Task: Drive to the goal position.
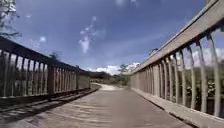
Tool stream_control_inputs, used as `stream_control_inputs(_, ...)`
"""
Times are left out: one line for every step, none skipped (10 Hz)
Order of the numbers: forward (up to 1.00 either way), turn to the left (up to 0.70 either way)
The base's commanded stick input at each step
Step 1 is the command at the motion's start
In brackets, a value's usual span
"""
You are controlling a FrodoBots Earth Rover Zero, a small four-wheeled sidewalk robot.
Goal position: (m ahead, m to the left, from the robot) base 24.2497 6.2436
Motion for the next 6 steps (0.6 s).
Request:
stream_control_inputs(0.85, 0.04)
stream_control_inputs(0.85, 0.04)
stream_control_inputs(0.85, 0.04)
stream_control_inputs(0.85, 0.04)
stream_control_inputs(0.85, 0.04)
stream_control_inputs(0.85, 0.04)
